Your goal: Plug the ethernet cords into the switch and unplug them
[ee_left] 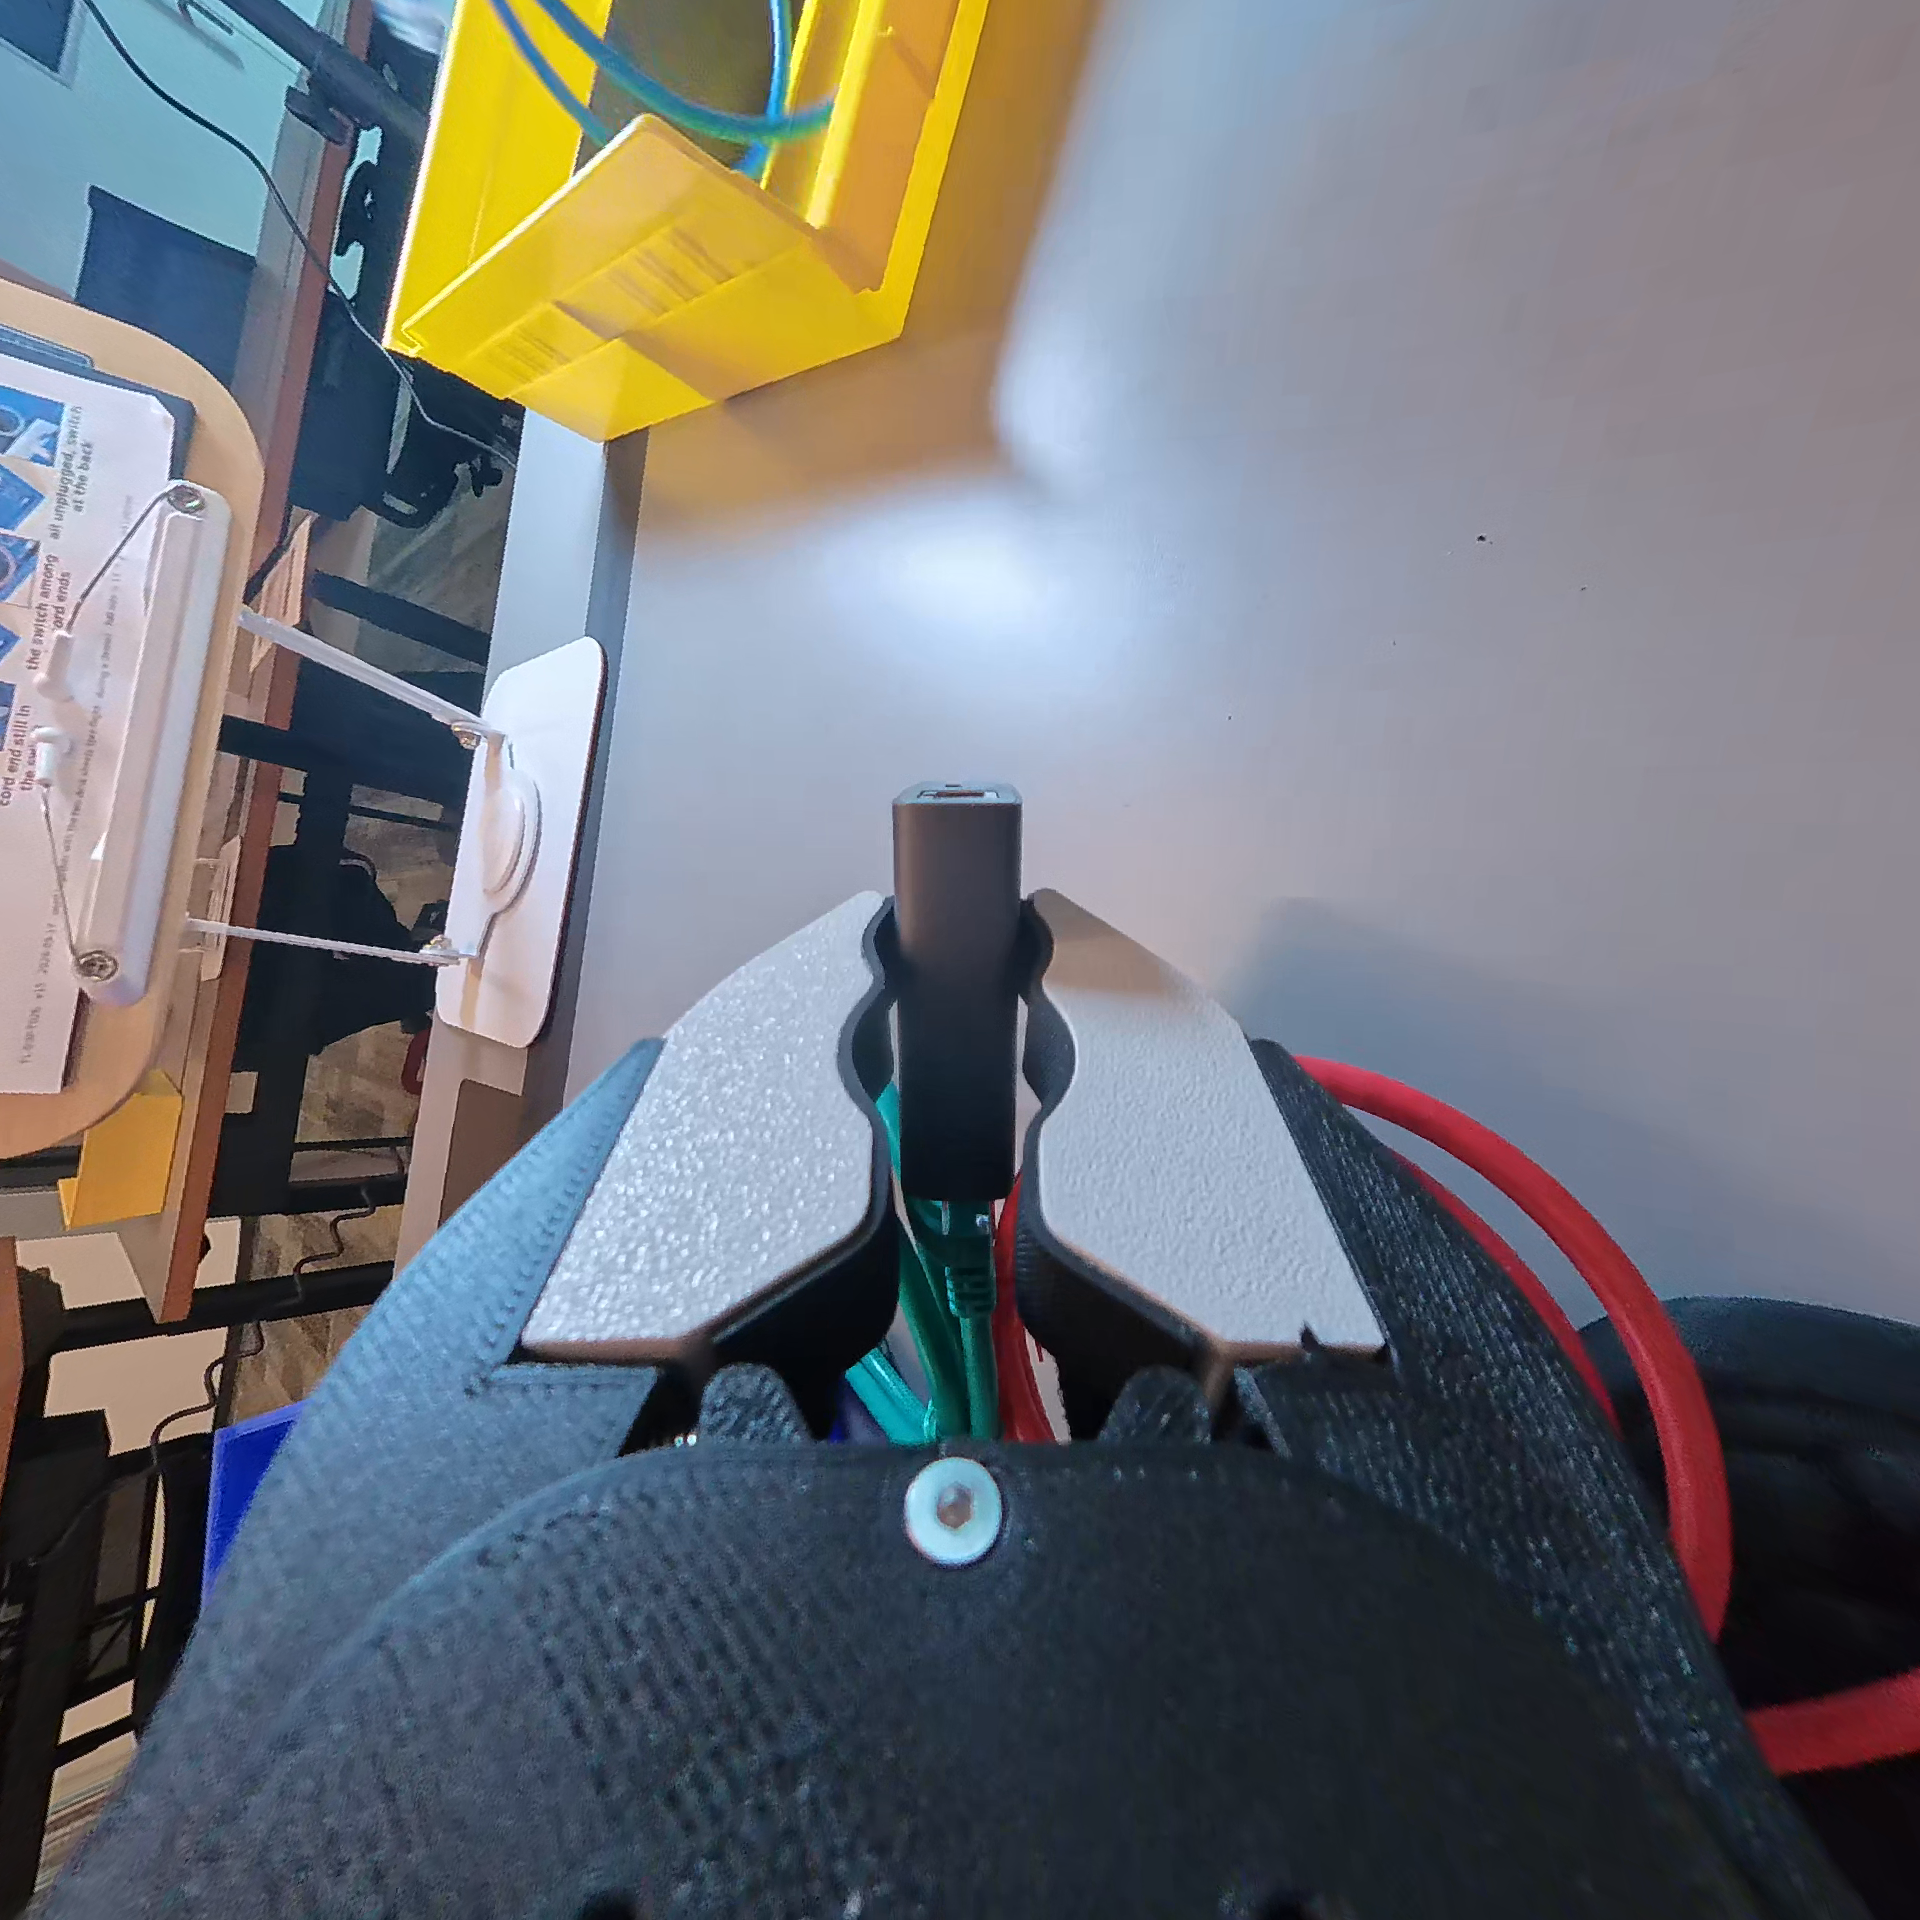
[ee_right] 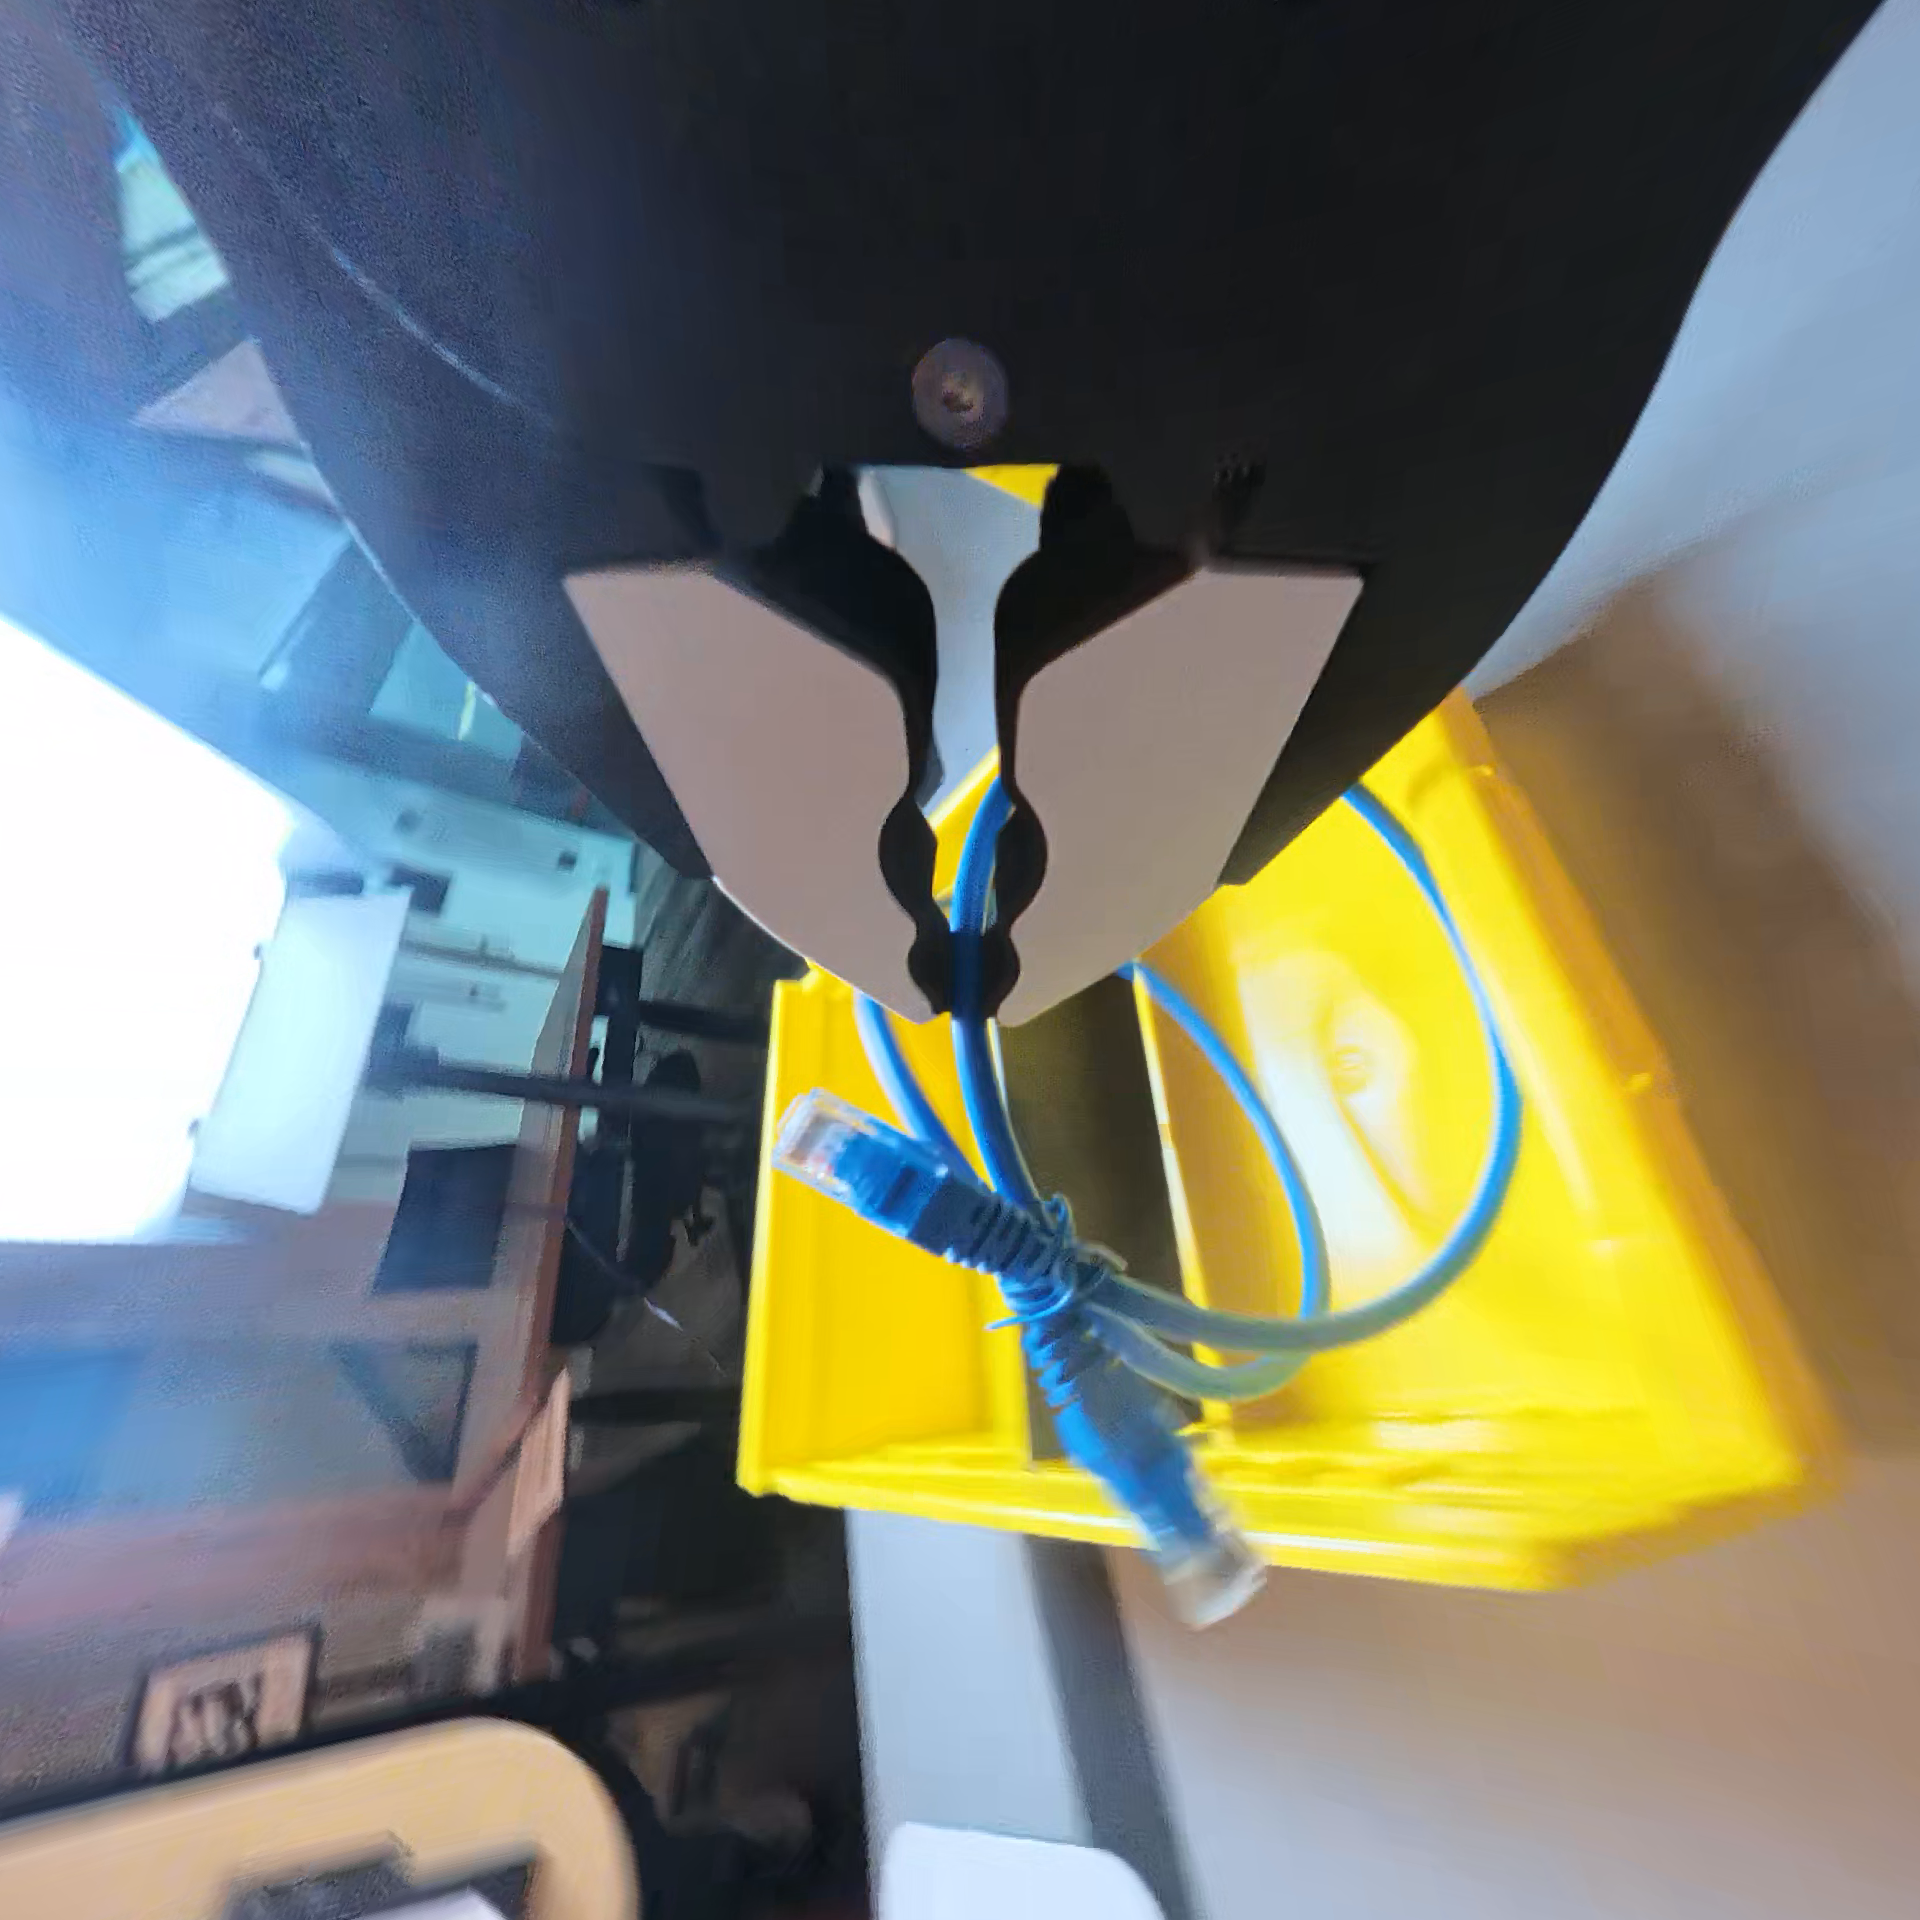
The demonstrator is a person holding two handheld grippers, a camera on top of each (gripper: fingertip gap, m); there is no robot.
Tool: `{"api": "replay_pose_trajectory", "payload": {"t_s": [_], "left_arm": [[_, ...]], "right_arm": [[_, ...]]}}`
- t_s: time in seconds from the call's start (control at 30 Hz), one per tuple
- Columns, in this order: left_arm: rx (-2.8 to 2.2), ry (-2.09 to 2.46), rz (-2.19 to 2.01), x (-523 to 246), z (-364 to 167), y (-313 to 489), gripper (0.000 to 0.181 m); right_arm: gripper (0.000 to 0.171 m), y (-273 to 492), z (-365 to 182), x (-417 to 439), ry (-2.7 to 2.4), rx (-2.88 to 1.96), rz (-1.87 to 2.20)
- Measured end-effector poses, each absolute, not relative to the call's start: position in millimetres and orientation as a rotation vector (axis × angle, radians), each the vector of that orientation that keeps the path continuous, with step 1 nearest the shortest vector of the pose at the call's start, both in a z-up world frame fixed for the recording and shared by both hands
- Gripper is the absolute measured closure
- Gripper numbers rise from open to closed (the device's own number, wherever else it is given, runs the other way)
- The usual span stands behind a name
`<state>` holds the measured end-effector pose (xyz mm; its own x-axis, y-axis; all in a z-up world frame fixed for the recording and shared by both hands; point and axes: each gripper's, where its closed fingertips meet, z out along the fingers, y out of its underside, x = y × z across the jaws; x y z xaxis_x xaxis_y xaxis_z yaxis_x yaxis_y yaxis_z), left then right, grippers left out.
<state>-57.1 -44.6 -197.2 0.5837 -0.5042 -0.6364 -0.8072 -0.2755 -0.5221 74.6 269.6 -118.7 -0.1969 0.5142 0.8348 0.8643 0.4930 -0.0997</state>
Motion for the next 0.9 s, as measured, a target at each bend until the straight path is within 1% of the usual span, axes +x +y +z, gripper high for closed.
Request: {"api": "replay_pose_trajectory", "payload": {"t_s": [0.1, 0.17, 0.3, 0.5, 0.6, 0.7, 0.83, 0.9], "left_arm": [[-1.949, 1.057, 0.439, -56.5, -199.6, -44.3, 0.16], [-1.952, 1.063, 0.44, -55.5, -201.0, -44.1, 0.16], [-1.958, 1.068, 0.437, -54.7, -202.6, -44.7, 0.16], [-1.967, 1.079, 0.426, -53.7, -206.1, -44.6, 0.16], [-1.97, 1.088, 0.424, -52.8, -207.9, -45.2, 0.16], [-1.971, 1.092, 0.424, -52.5, -208.5, -45.9, 0.16], [-1.973, 1.092, 0.416, -53.2, -209.1, -46.3, 0.16], [-1.976, 1.092, 0.408, -53.6, -210.5, -45.8, 0.16]], "right_arm": [[0.165, 287.7, -79.8, 85.2, -1.638, -1.263, -0.473], [0.165, 293.6, -64.6, 88.4, -1.536, -1.3, -0.456], [0.165, 288.7, -67.2, 90.9, -1.613, -1.369, -0.418], [0.165, 274.0, -66.3, 84.7, -1.73, -1.656, -0.038], [0.165, 286.0, -87.6, 86.4, -1.769, -1.876, 0.078], [0.165, 317.2, -129.1, 87.5, -1.743, -2.025, 0.044], [0.164, 341.9, -174.1, 82.0, -1.75, -1.991, -0.042], [0.155, 352.2, -183.4, 80.5, -1.755, -1.894, -0.153]]}}
